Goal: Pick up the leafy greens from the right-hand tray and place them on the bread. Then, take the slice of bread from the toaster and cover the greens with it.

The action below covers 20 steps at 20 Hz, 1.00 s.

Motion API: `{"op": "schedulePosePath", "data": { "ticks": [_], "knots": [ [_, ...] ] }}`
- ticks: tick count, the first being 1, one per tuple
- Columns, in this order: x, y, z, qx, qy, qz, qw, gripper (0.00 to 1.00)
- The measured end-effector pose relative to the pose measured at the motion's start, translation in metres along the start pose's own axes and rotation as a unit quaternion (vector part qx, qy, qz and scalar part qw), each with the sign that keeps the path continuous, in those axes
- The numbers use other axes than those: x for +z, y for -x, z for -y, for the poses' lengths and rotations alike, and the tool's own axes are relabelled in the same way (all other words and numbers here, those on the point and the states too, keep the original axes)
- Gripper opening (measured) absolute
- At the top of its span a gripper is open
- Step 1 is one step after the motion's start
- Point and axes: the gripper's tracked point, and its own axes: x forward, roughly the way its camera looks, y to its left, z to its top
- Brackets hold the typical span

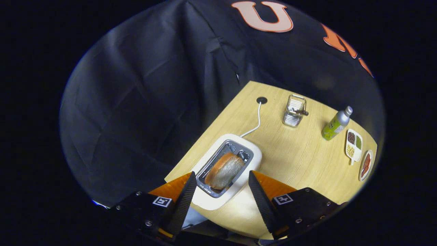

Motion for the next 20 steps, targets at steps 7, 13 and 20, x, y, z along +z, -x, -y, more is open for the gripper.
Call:
{"op": "schedulePosePath", "data": {
  "ticks": [7, 13, 20],
  "knots": [
    [0.005, -0.034, -0.010, -0.018, -0.031, -0.039, 0.999, 0.87],
    [-0.004, -0.050, 0.001, -0.036, -0.068, -0.069, 0.995, 0.74],
    [-0.019, -0.055, 0.020, -0.060, -0.076, -0.087, 0.991, 0.49]
  ]
}}
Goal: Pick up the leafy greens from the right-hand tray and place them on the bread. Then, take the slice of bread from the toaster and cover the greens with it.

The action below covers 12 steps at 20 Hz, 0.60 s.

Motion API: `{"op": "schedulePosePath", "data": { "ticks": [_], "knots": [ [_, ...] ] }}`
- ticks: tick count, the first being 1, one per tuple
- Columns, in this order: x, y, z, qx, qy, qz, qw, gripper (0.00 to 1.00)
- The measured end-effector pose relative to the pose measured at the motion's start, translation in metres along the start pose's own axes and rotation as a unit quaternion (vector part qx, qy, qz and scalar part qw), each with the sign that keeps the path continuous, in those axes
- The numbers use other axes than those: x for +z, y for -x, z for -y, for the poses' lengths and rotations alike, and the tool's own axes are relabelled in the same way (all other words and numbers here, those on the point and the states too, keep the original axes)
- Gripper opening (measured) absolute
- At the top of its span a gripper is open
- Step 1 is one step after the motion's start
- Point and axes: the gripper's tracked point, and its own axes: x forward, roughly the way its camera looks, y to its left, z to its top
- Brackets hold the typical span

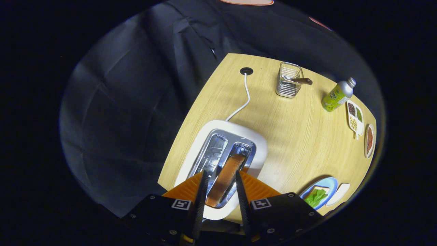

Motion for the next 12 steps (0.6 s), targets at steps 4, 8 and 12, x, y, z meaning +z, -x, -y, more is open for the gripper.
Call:
{"op": "schedulePosePath", "data": {
  "ticks": [4, 8, 12],
  "knots": [
    [-0.004, -0.001, 0.004, 0.004, -0.019, -0.007, 1.000, 0.35],
    [-0.005, 0.003, 0.001, 0.026, -0.030, 0.001, 0.999, 0.16],
    [-0.002, 0.017, 0.001, 0.052, -0.043, 0.021, 0.997, 0.13]
  ]
}}
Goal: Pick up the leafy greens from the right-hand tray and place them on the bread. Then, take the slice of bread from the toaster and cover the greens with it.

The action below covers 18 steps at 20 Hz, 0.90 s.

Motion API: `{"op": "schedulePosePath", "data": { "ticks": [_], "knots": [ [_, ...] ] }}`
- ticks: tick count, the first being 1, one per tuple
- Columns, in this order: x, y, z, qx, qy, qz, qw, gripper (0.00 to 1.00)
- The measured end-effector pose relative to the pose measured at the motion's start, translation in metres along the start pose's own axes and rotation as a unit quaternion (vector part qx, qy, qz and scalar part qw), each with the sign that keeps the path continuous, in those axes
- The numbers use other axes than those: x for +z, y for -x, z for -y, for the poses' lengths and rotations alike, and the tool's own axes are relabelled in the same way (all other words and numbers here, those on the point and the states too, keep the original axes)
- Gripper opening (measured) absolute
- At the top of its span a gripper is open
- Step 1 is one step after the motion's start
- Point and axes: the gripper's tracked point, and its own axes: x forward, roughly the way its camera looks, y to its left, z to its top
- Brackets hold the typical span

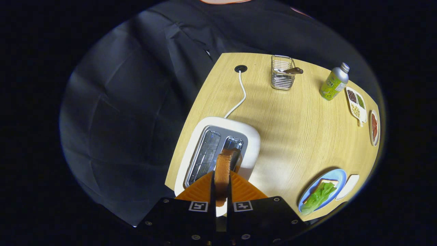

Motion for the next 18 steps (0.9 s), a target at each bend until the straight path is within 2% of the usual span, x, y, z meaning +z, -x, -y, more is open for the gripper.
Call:
{"op": "schedulePosePath", "data": {
  "ticks": [5, 9, 12, 18],
  "knots": [
    [0.002, 0.023, -0.005, 0.044, 0.001, 0.033, 0.998, 0.13],
    [0.004, 0.052, -0.001, 0.084, -0.023, 0.063, 0.994, 0.13],
    [0.005, 0.078, -0.001, 0.131, -0.043, 0.078, 0.987, 0.13],
    [0.001, 0.122, 0.047, 0.138, -0.050, 0.115, 0.982, 0.12]
  ]
}}
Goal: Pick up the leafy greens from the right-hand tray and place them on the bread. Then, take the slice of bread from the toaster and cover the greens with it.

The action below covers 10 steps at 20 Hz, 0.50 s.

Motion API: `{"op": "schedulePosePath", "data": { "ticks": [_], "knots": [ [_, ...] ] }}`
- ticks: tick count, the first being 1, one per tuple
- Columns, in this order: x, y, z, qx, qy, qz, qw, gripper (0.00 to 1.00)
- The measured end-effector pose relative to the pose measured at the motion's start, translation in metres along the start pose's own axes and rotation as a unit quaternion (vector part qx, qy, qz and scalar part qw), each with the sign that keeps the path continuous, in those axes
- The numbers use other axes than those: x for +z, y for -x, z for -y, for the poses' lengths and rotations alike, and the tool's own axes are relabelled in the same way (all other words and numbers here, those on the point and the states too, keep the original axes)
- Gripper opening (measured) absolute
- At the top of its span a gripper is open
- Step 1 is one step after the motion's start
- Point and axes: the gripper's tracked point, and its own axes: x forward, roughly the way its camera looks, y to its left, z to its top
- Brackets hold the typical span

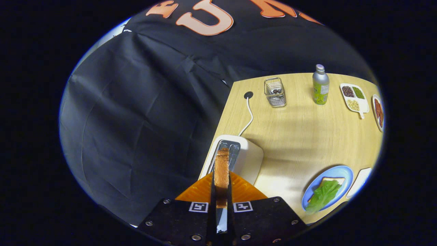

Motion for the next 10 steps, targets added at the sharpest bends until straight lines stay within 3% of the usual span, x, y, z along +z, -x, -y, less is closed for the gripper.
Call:
{"op": "schedulePosePath", "data": {
  "ticks": [10],
  "knots": [
    [0.006, 0.073, 0.095, -0.008, -0.040, 0.062, 0.997, 0.12]
  ]
}}
